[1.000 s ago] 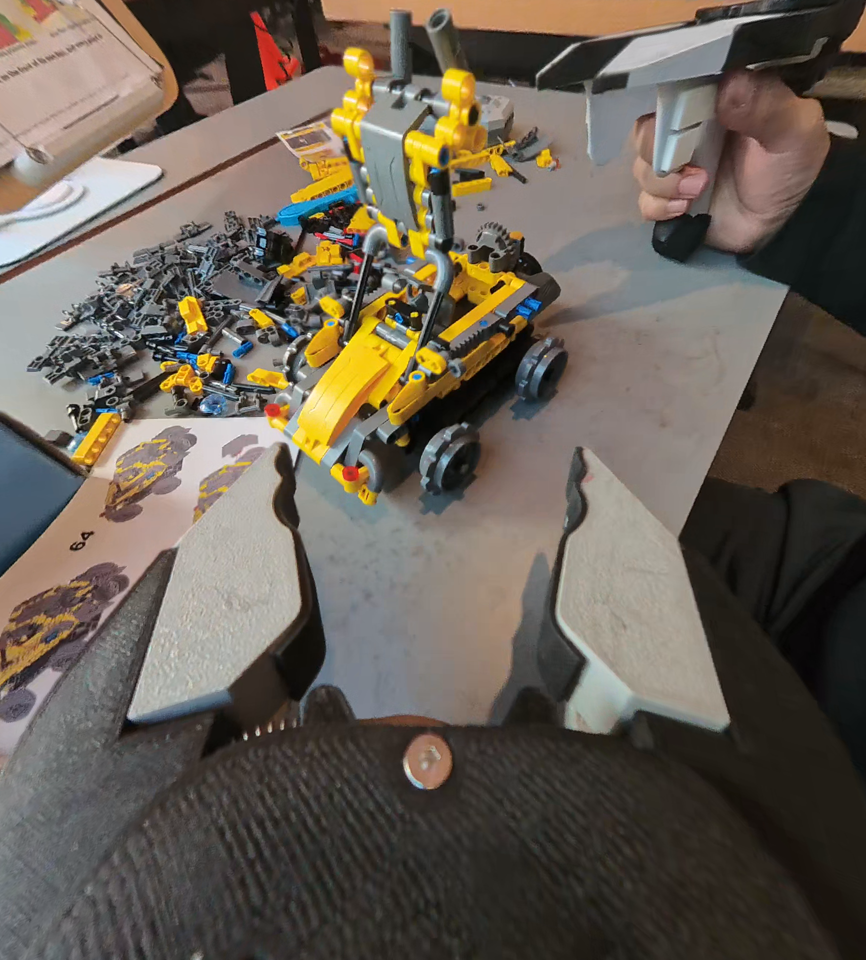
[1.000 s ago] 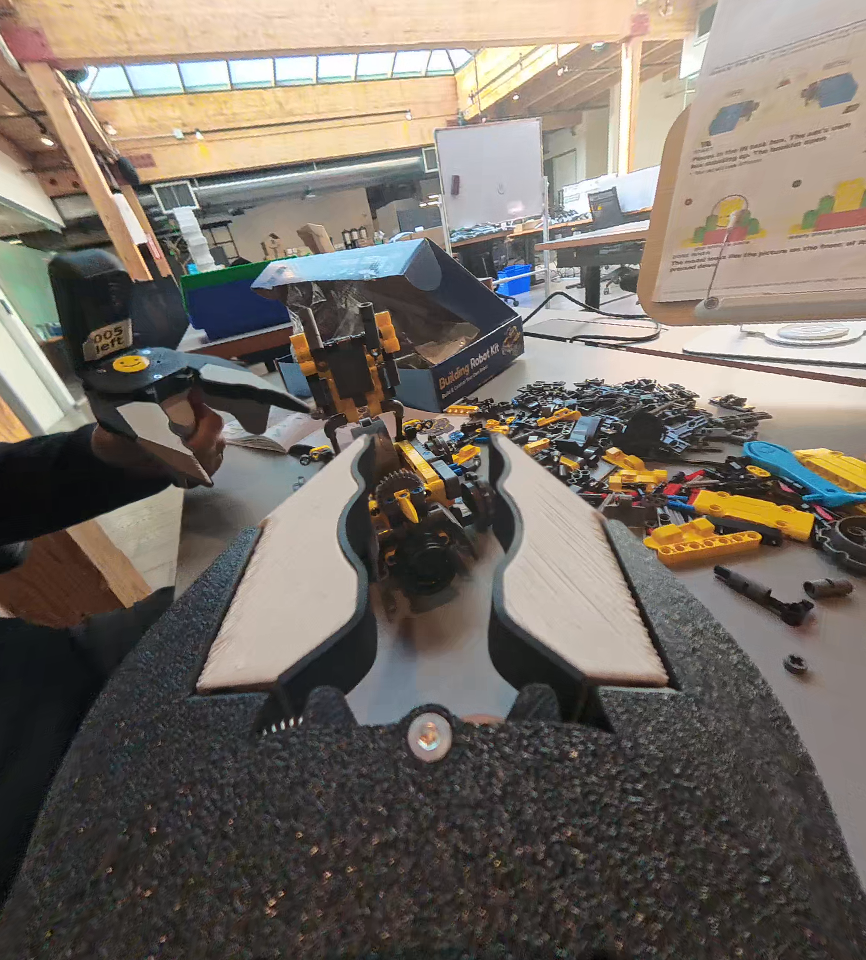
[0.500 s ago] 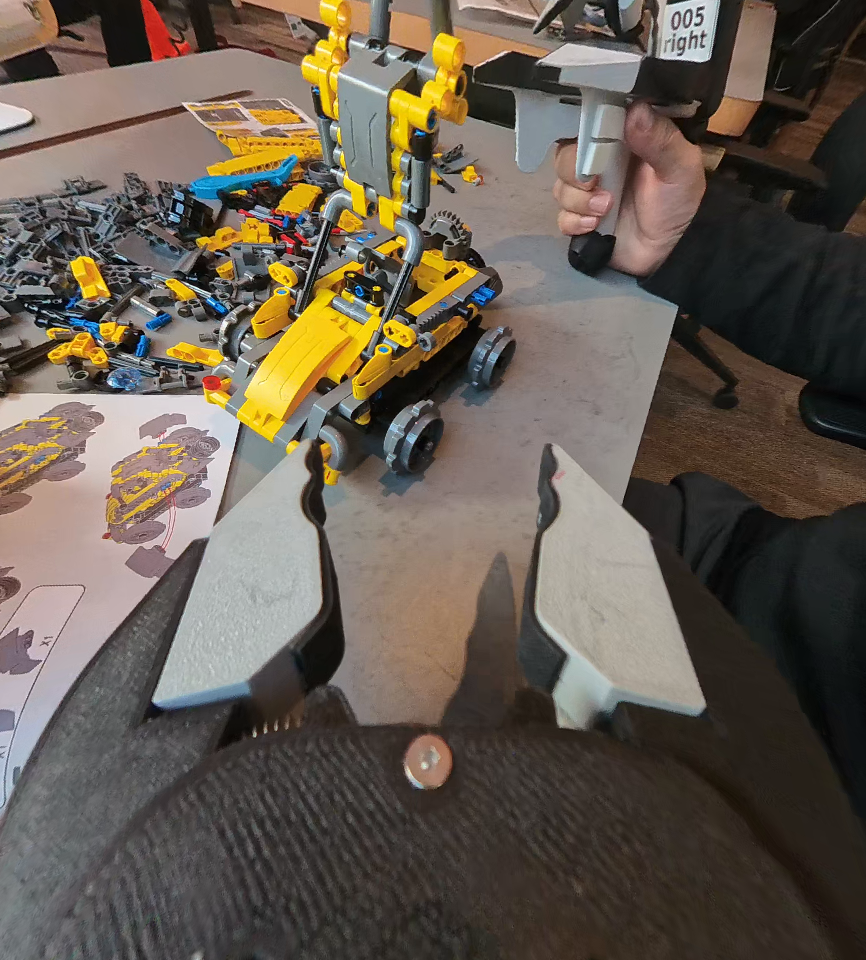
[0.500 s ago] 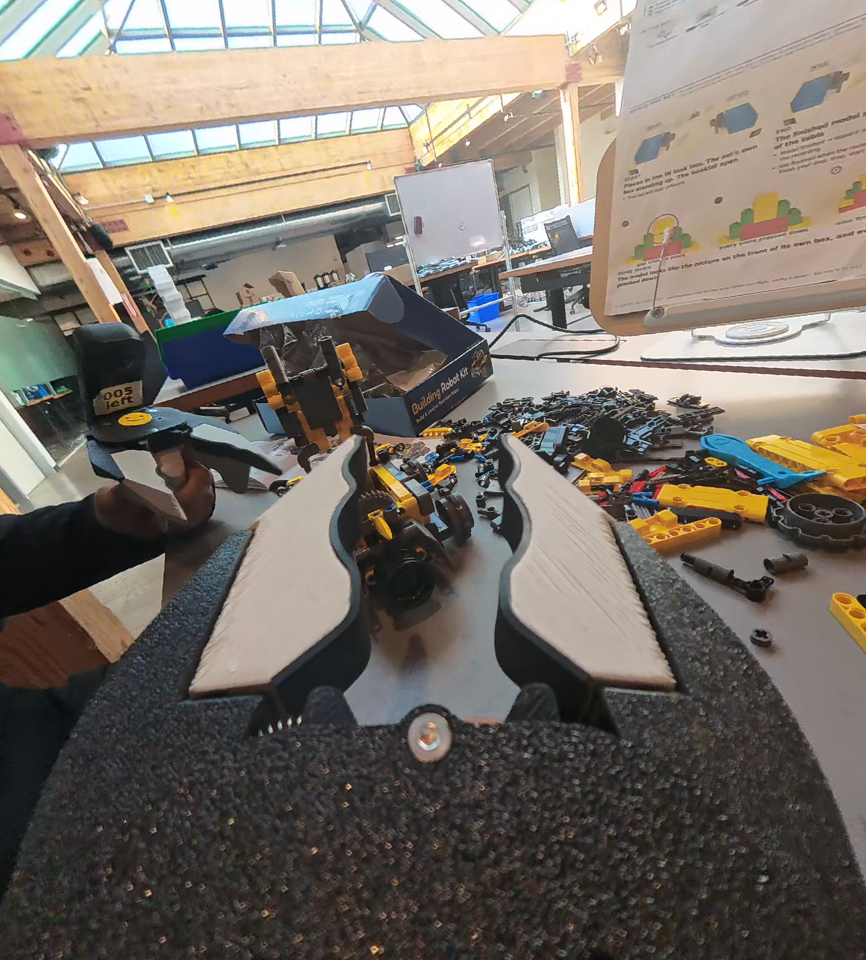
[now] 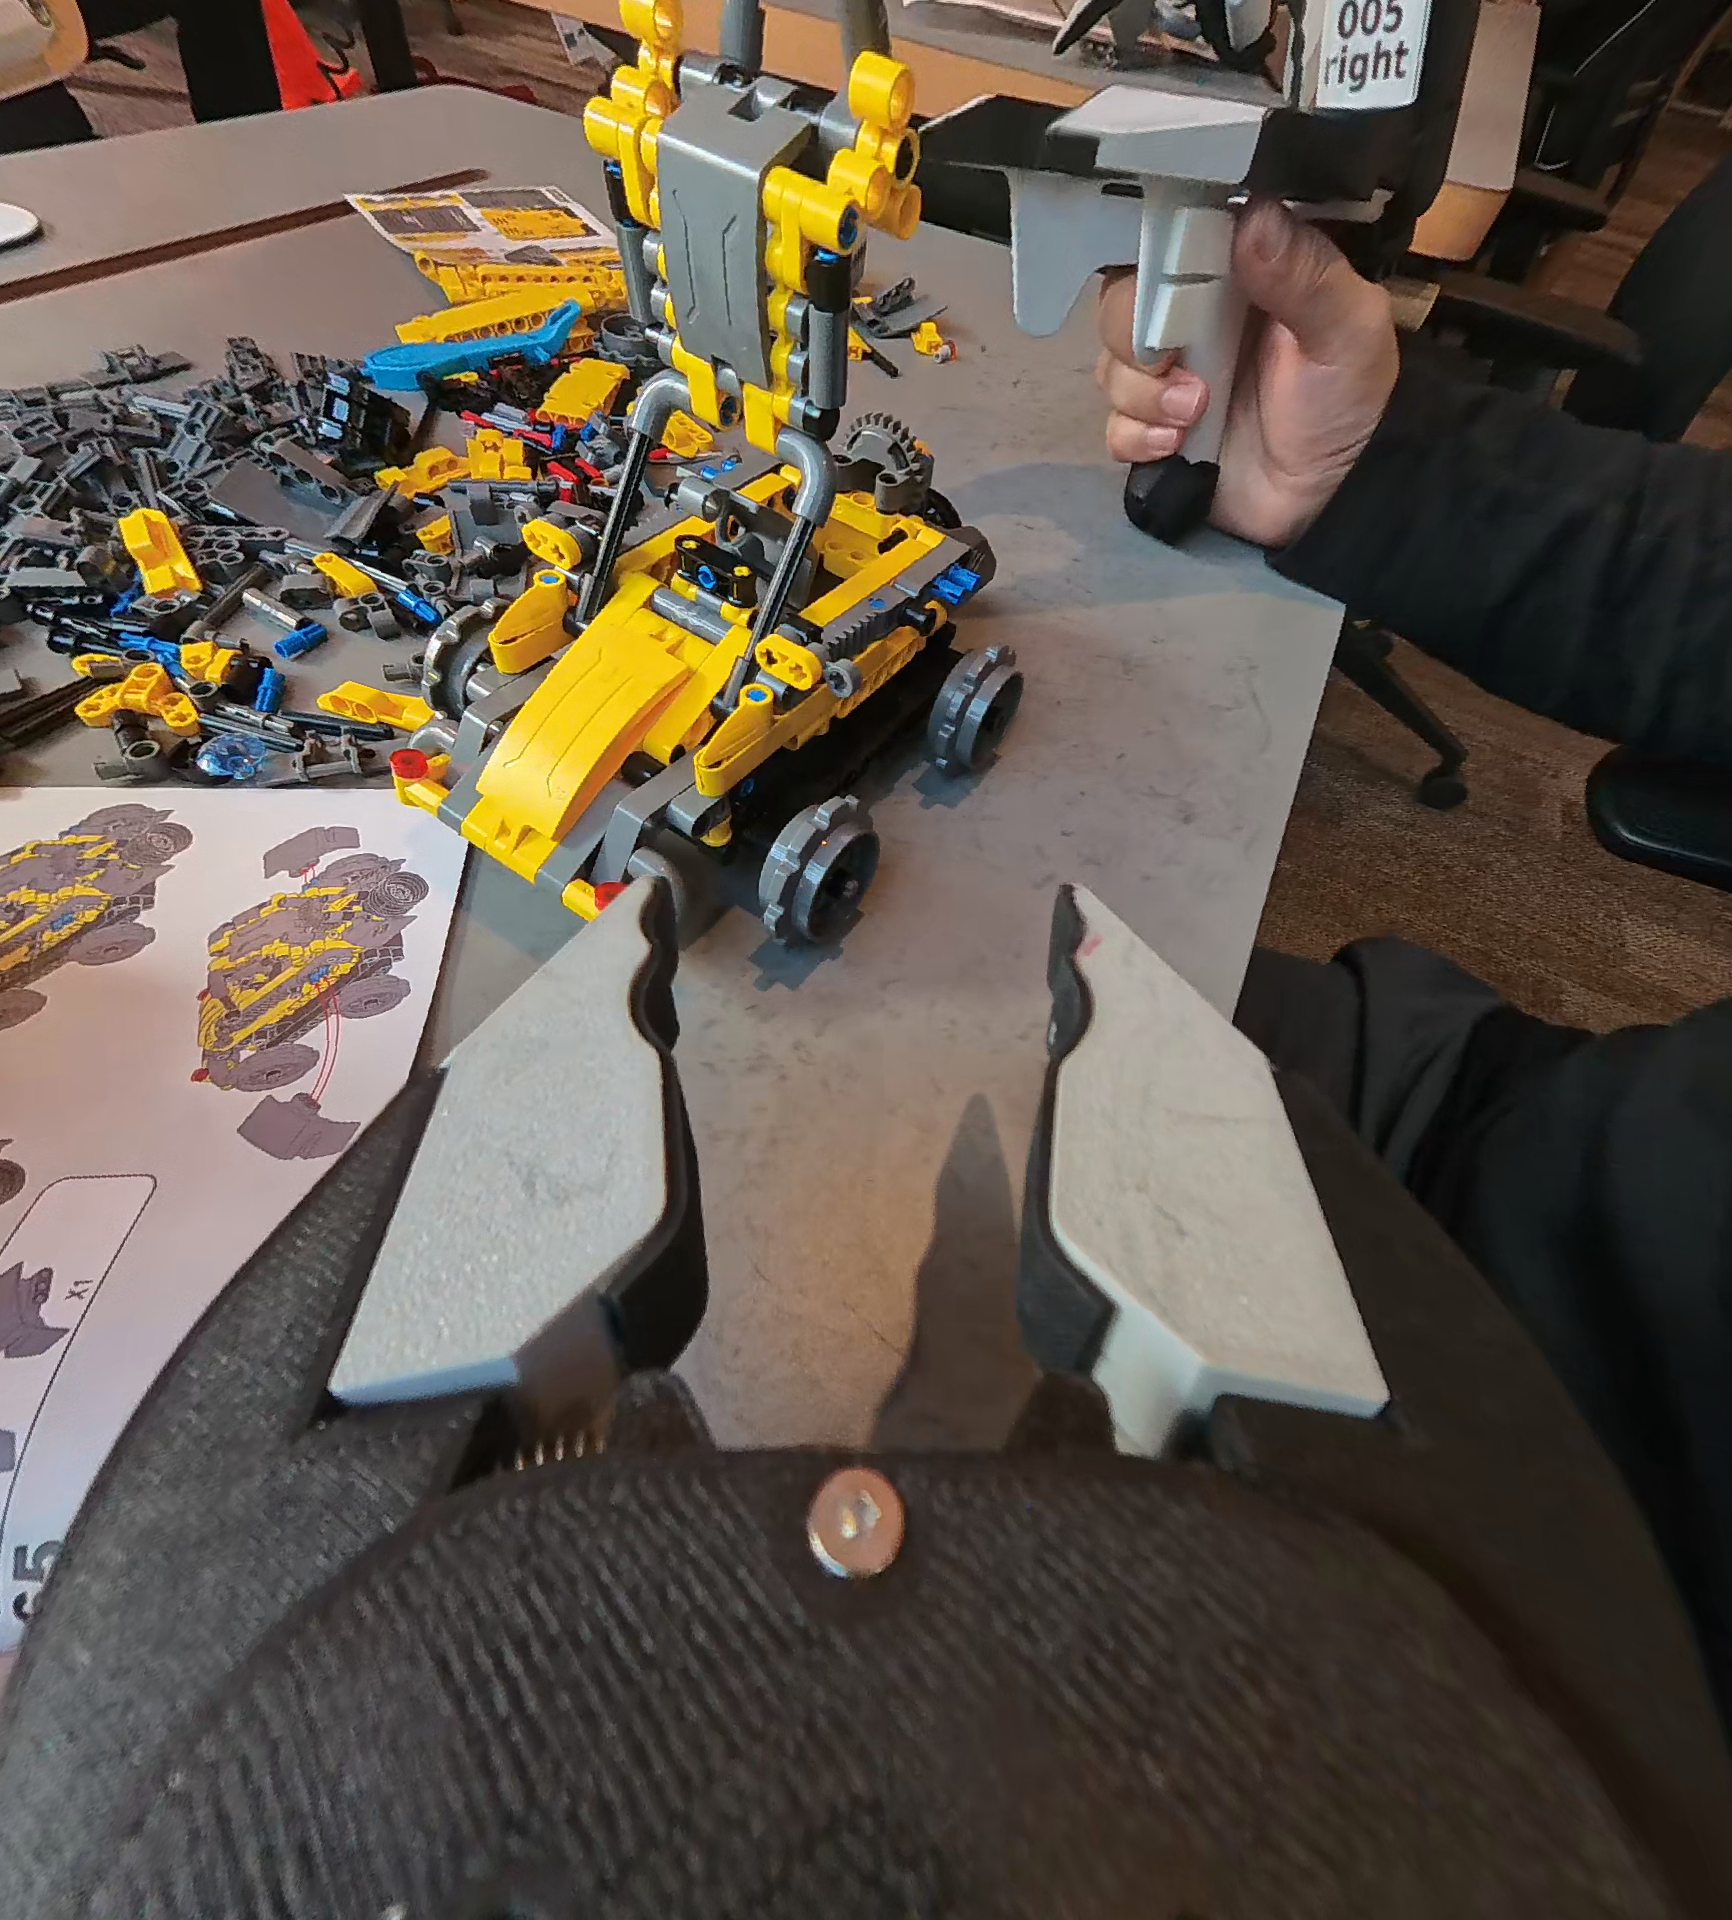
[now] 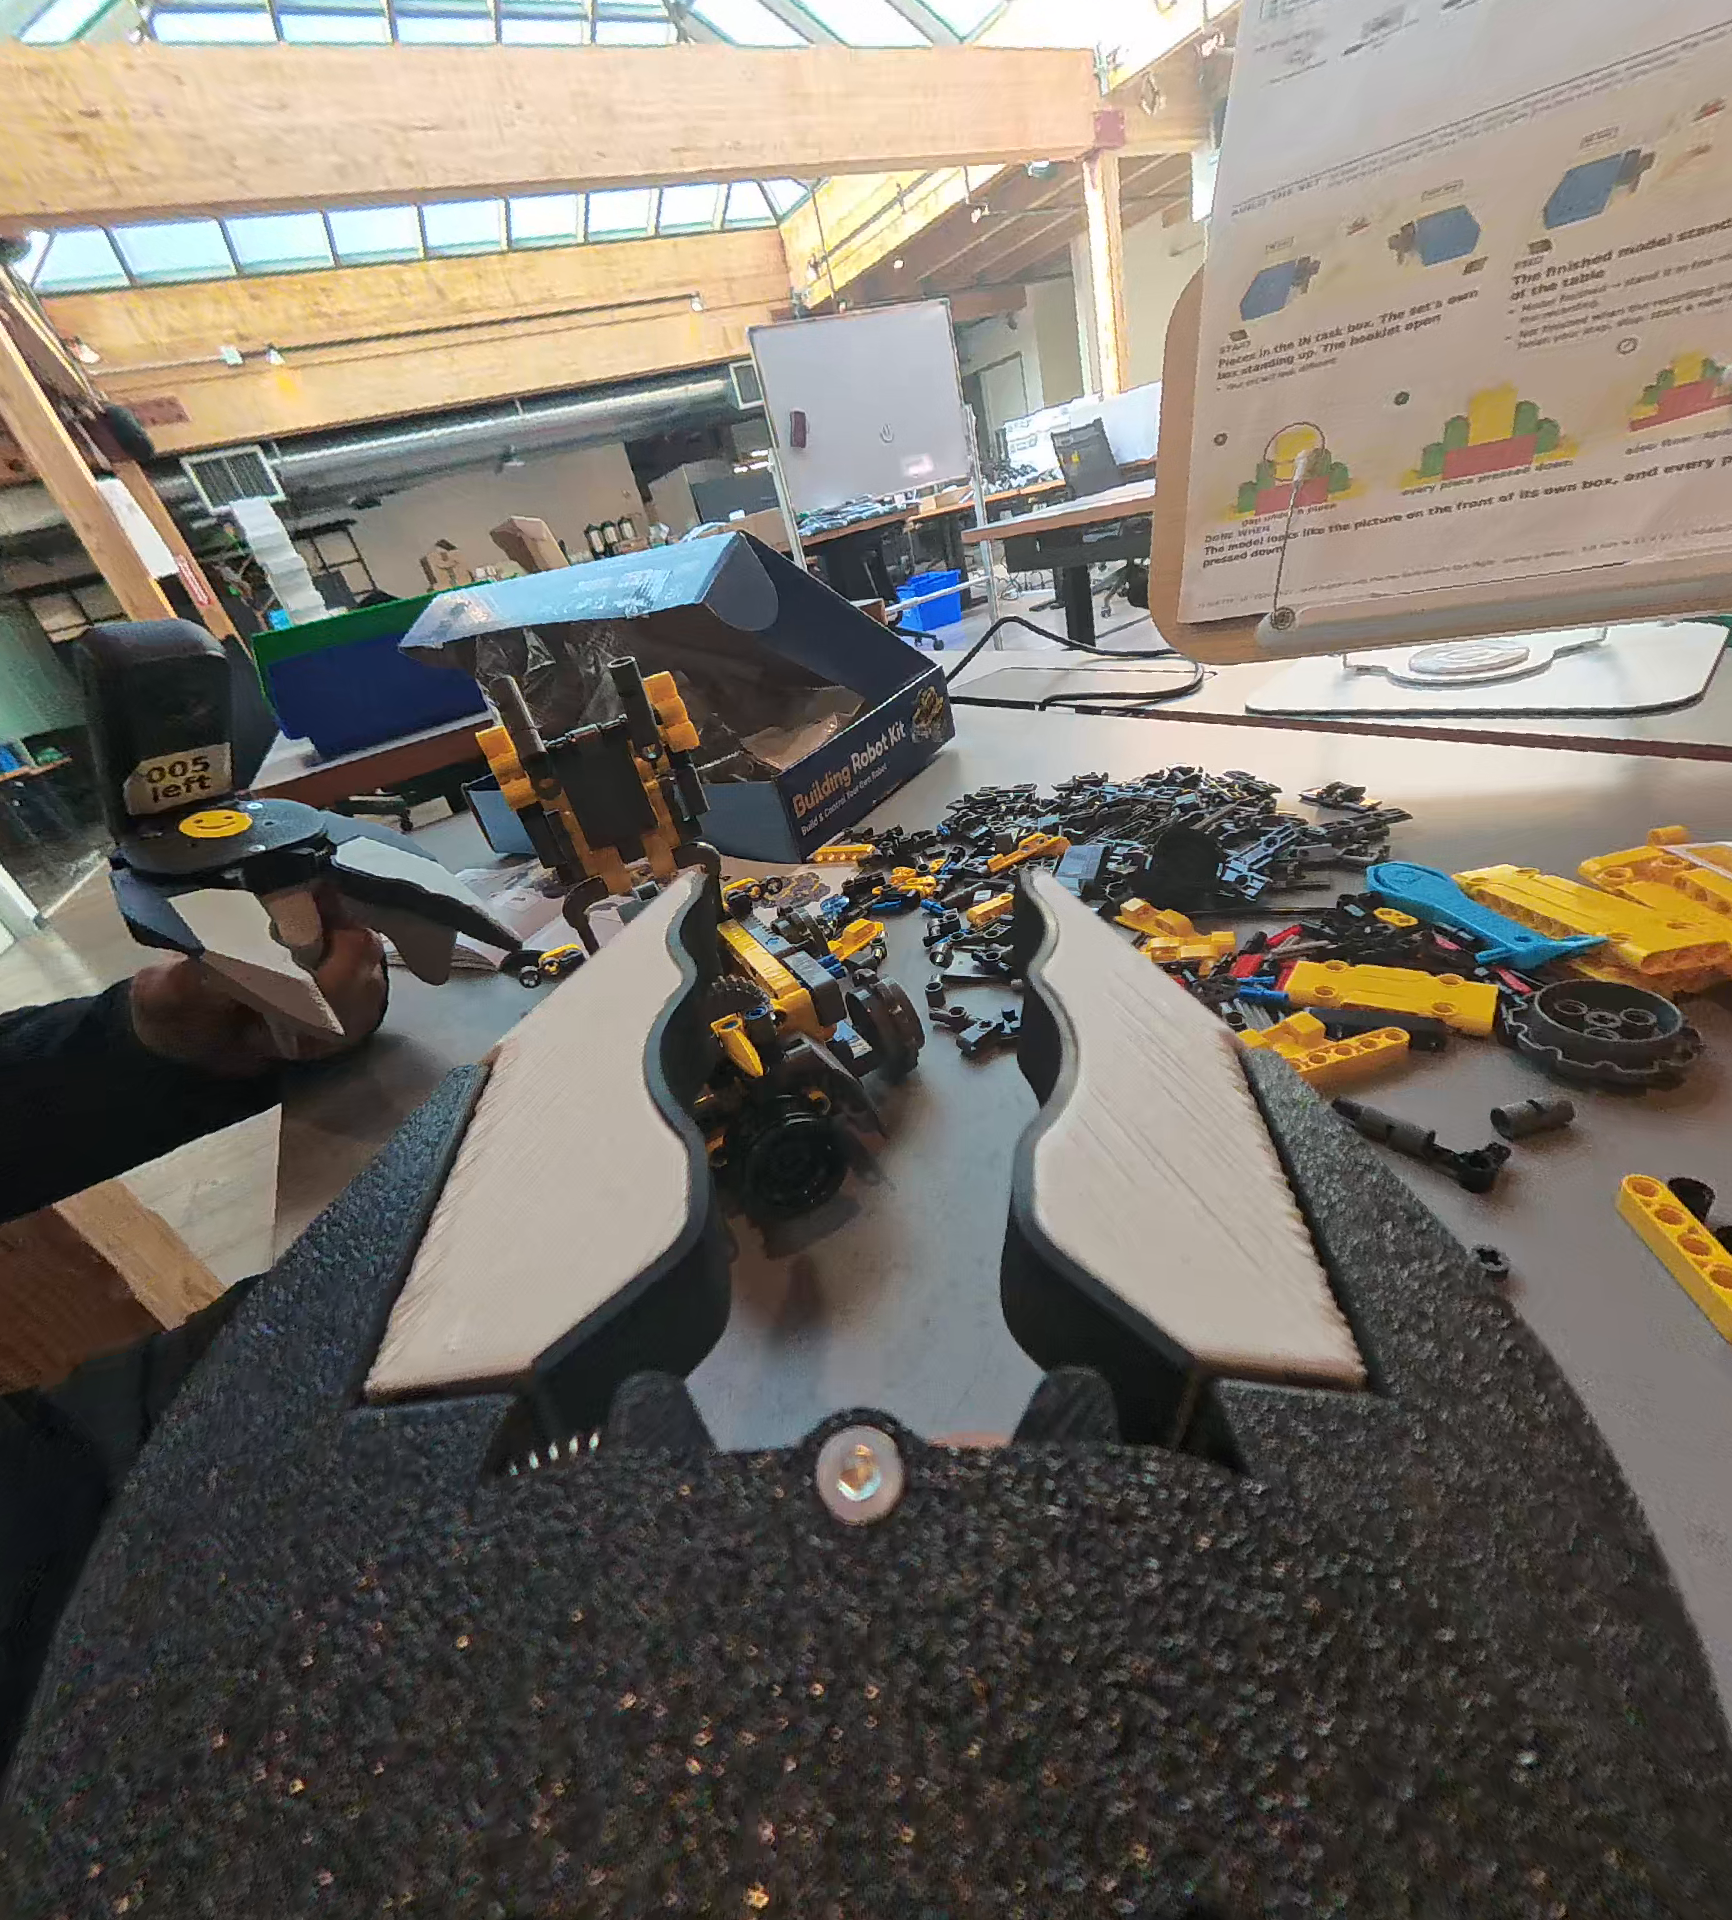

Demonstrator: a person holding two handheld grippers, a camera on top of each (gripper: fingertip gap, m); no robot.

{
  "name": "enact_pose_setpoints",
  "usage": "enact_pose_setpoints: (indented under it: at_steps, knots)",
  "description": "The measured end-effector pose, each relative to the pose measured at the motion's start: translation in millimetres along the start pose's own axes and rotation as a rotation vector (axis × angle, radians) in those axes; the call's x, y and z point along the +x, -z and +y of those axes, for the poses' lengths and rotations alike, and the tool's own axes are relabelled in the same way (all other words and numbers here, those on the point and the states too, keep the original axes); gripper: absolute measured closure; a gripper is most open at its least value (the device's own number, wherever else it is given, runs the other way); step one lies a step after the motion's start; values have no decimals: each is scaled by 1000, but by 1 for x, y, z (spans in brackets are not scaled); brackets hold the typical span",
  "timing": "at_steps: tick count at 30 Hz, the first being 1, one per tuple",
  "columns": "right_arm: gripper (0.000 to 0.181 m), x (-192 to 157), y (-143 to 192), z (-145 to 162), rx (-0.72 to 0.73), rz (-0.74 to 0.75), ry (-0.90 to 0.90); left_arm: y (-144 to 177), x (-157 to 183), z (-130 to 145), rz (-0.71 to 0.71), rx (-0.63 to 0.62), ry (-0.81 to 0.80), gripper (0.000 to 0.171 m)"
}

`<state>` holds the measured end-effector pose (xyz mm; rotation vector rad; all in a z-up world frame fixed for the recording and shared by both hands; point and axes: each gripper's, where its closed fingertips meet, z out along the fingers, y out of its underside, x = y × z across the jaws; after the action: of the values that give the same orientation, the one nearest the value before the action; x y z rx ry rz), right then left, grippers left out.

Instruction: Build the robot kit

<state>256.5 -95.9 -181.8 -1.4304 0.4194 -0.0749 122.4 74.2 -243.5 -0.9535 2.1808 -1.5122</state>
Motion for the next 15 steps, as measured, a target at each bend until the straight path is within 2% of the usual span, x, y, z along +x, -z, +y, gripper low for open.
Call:
enact_pose_setpoints:
  at_steps: [9,11,13,15]
  knots:
    - [127,-6,-4,4,-31,8,61,0,-2,0,7,-3,24,105]
    - [122,-8,-6,3,-24,13,58,-1,-2,1,7,-5,27,105]
    - [122,-28,-15,0,-50,-50,67,-1,-3,0,5,-4,31,106]
    - [125,-50,-29,-8,-100,-75,163,-1,-3,1,6,-9,40,106]
